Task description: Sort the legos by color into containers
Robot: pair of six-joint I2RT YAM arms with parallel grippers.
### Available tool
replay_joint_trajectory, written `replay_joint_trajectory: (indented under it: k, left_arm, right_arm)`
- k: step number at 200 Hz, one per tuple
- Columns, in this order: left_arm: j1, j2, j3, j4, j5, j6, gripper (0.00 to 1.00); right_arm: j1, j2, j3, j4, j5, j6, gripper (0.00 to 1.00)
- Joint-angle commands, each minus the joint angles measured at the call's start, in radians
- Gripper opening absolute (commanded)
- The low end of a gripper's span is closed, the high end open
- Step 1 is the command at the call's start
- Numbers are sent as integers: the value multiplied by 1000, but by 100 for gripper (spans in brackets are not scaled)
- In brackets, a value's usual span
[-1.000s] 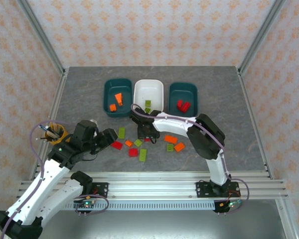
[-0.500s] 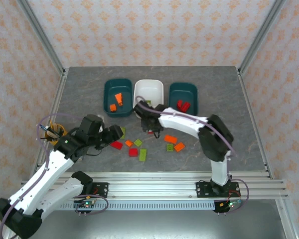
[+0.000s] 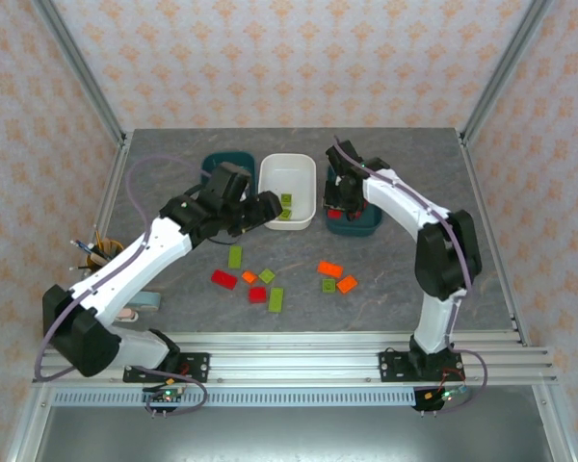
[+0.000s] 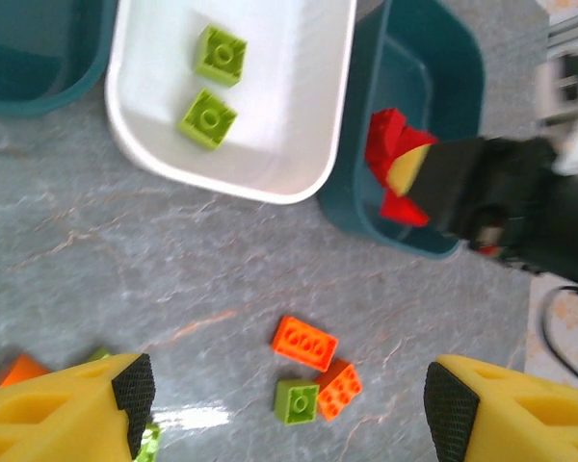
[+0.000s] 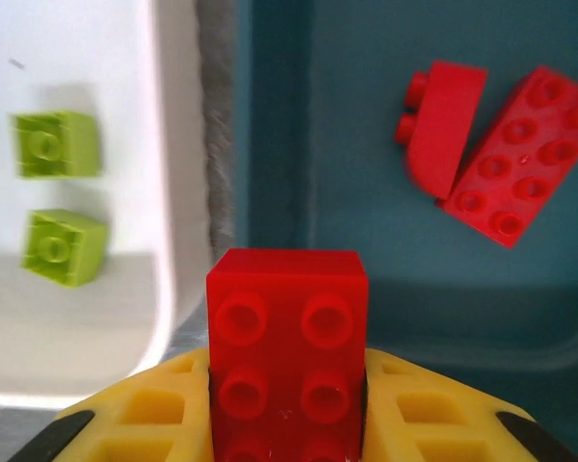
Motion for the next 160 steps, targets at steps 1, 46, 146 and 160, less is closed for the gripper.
replay_joint_trajectory:
  k: [1, 46, 146, 160]
  left_arm:
    - [-5, 42, 81, 17, -27, 20, 77]
    - [-6, 94, 144, -1, -29, 28, 77]
    - [-13, 15, 13, -103, -89, 19, 76]
    - [-12, -8, -15, -172, -133, -8, 74]
  right_arm:
    - [-38, 59, 72, -62, -62, -53, 32]
    - [-78, 175, 140, -87, -101, -55, 34]
    - [-85, 132, 186, -124, -56, -69, 56]
    - [-84, 73, 185, -126, -40, -73, 56]
